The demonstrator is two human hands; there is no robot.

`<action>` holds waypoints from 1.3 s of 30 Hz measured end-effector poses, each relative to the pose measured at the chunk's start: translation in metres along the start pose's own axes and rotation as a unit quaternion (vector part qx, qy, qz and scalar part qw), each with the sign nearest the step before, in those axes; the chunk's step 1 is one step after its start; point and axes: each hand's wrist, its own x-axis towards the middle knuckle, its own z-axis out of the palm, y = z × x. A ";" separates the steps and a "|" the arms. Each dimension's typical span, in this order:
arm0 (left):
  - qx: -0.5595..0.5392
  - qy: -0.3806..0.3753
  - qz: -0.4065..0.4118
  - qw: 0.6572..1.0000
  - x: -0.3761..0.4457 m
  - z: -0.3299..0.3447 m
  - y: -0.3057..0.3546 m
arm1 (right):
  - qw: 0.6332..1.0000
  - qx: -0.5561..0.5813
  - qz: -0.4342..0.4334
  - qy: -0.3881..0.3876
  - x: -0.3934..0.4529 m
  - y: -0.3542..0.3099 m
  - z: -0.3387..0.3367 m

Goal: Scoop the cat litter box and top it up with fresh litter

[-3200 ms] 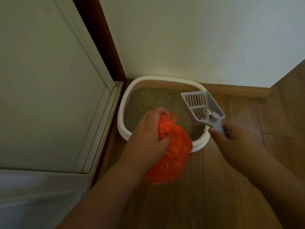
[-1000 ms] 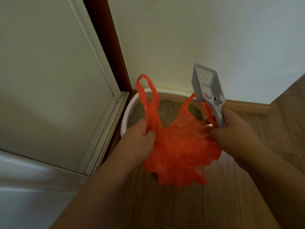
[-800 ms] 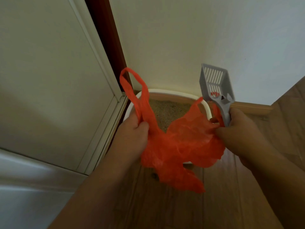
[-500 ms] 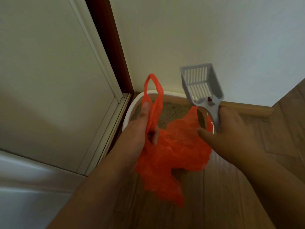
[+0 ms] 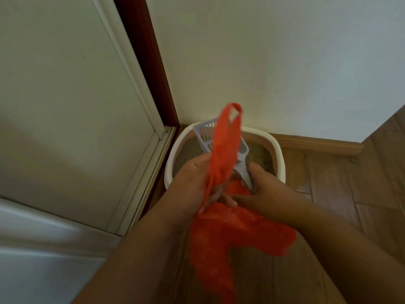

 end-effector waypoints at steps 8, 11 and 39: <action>0.308 -0.046 -0.023 0.950 0.026 -0.038 -0.006 | 0.991 -0.115 -0.061 -0.028 0.041 0.018 -0.024; 0.404 -0.086 -0.053 0.909 0.040 -0.049 -0.017 | 0.990 -0.125 -0.058 0.008 0.054 0.029 -0.028; 0.674 -0.089 -0.005 0.734 0.038 -0.086 -0.169 | 0.998 -0.027 -0.035 0.054 0.009 0.098 0.036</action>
